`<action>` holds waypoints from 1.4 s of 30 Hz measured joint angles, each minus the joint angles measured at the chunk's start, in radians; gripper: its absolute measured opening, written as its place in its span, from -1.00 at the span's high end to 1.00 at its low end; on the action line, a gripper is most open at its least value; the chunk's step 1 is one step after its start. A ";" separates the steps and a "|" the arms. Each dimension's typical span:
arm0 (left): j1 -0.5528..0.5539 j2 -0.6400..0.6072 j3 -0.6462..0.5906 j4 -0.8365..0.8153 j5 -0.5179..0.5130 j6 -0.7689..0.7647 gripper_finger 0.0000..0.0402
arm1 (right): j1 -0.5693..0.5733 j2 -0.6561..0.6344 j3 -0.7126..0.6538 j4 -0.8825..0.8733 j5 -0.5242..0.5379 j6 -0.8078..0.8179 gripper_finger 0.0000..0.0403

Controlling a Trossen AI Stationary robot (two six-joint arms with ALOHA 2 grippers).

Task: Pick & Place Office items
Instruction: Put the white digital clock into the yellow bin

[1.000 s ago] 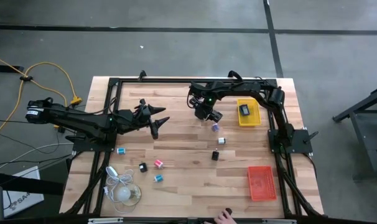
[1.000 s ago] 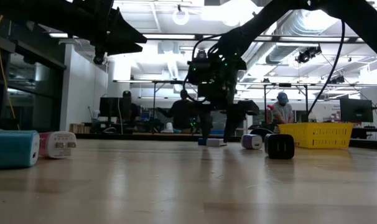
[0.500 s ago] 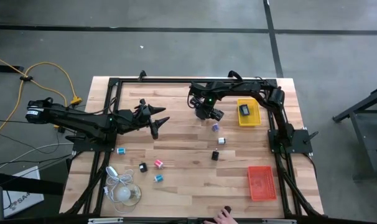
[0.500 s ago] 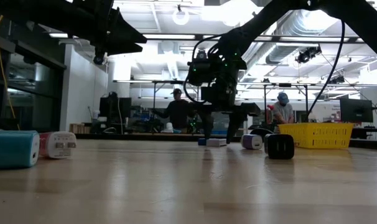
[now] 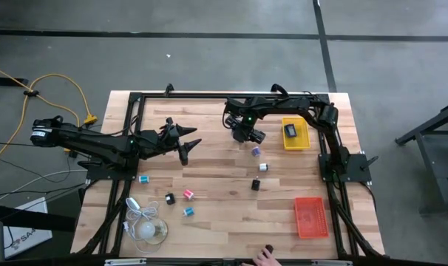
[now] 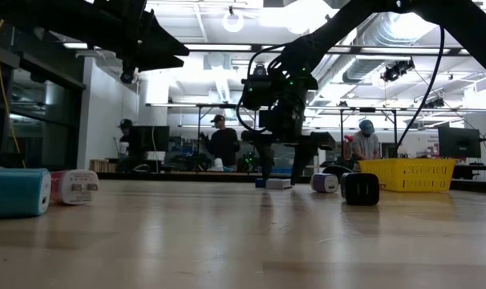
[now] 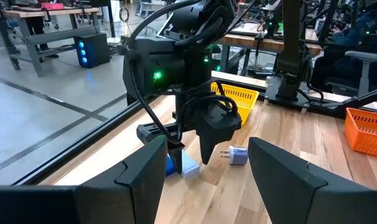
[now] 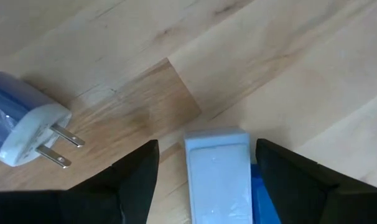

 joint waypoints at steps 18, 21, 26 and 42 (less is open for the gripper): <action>0.000 0.000 0.000 0.000 0.000 0.000 -0.09 | 0.000 0.000 0.000 0.007 -0.008 -0.028 0.04; 0.000 0.000 0.000 0.000 0.000 0.000 -0.09 | 0.000 0.000 0.000 0.007 -0.010 -0.028 0.05; 0.000 0.000 0.000 0.000 0.000 0.000 -0.09 | 0.000 0.000 0.000 0.007 -0.010 -0.028 0.04; 0.000 0.000 0.000 0.007 0.000 0.000 -0.09 | 0.006 0.038 0.002 -0.025 -0.006 -0.009 0.04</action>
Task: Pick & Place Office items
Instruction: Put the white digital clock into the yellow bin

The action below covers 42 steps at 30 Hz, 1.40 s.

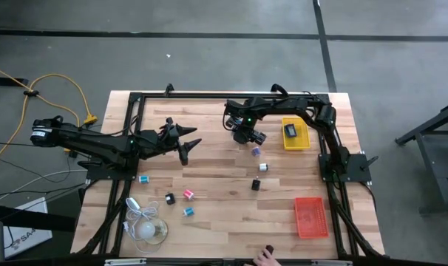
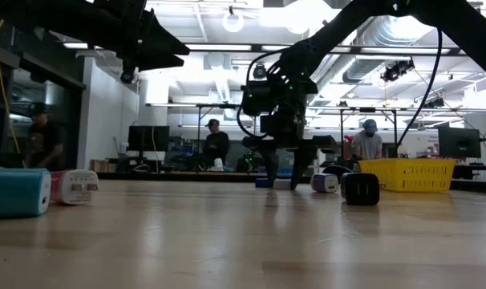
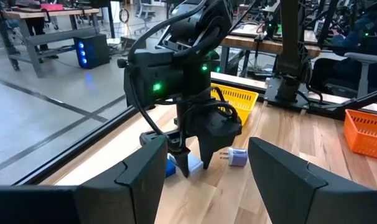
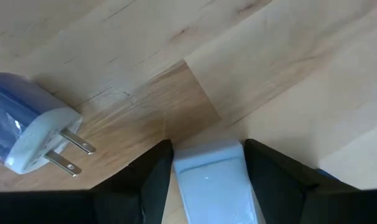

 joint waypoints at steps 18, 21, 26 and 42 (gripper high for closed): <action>0.000 0.000 0.000 0.001 0.000 0.000 -0.09 | -0.006 0.002 -0.001 -0.006 0.000 -0.021 0.21; 0.000 0.000 0.000 0.001 0.000 0.000 -0.09 | -0.006 0.002 -0.001 -0.006 0.001 -0.021 0.19; 0.000 0.000 0.000 0.001 0.000 0.000 -0.09 | -0.006 0.002 -0.001 -0.006 0.001 -0.018 0.18; 0.000 0.000 0.000 0.000 0.000 0.000 -0.09 | -0.006 -0.009 -0.003 -0.023 0.011 0.029 0.24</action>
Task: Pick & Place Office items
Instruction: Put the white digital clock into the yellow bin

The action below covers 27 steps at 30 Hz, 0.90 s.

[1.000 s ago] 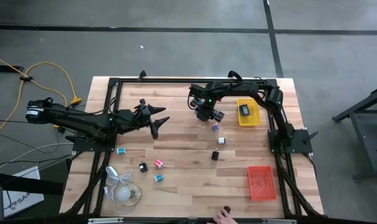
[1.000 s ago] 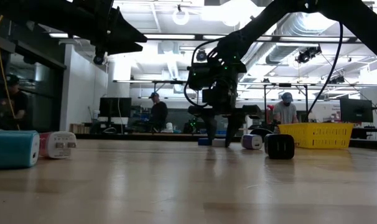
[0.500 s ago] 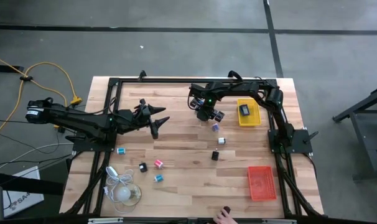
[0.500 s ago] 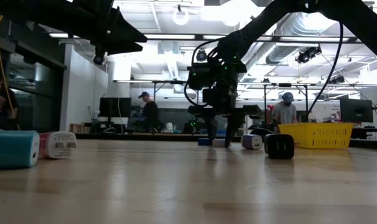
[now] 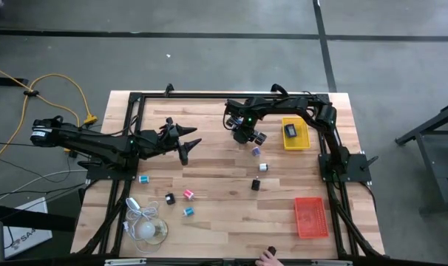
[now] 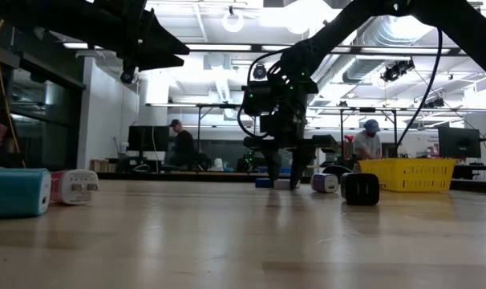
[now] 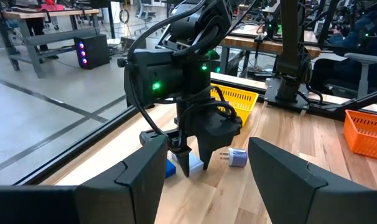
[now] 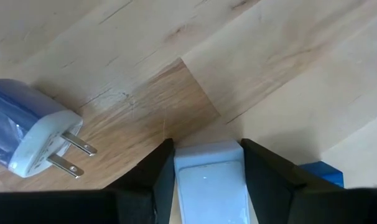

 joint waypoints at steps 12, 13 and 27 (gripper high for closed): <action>0.000 0.000 0.000 0.001 0.000 0.000 -0.09 | 0.014 -0.113 -0.002 -0.002 0.038 0.132 0.25; 0.000 0.000 0.000 0.001 0.000 0.000 -0.09 | 0.013 -0.125 -0.002 -0.002 0.038 0.157 0.25; 0.000 0.000 0.000 0.005 0.000 0.000 -0.09 | 0.006 -0.315 0.000 0.021 0.075 0.528 0.25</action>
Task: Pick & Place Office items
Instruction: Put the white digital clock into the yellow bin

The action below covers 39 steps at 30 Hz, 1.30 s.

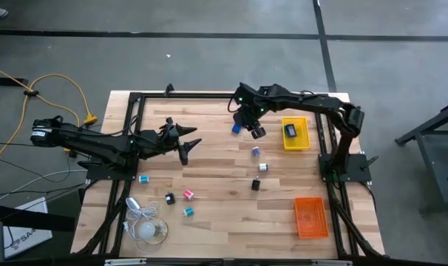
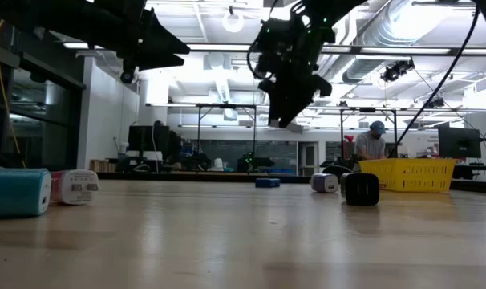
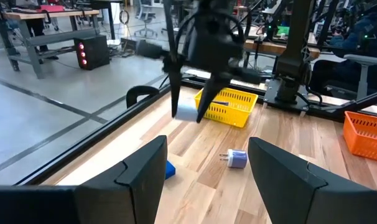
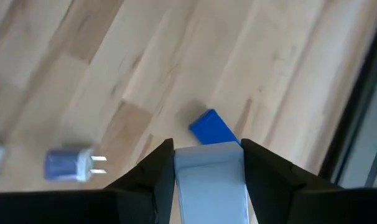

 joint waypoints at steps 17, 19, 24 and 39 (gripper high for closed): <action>0.000 0.000 0.000 0.000 0.000 0.000 -0.09 | -0.026 -0.080 0.000 -0.134 0.240 0.663 0.25; 0.000 0.000 0.000 0.000 0.000 0.000 -0.09 | -0.042 -0.079 0.000 -0.170 0.234 0.739 0.26; 0.000 0.000 0.000 0.000 0.000 0.000 -0.09 | -0.099 -0.079 0.000 -0.236 0.232 0.877 0.25; 0.000 0.000 0.000 0.000 0.000 0.000 -0.09 | -0.156 -0.319 -0.292 -0.198 0.324 1.147 0.25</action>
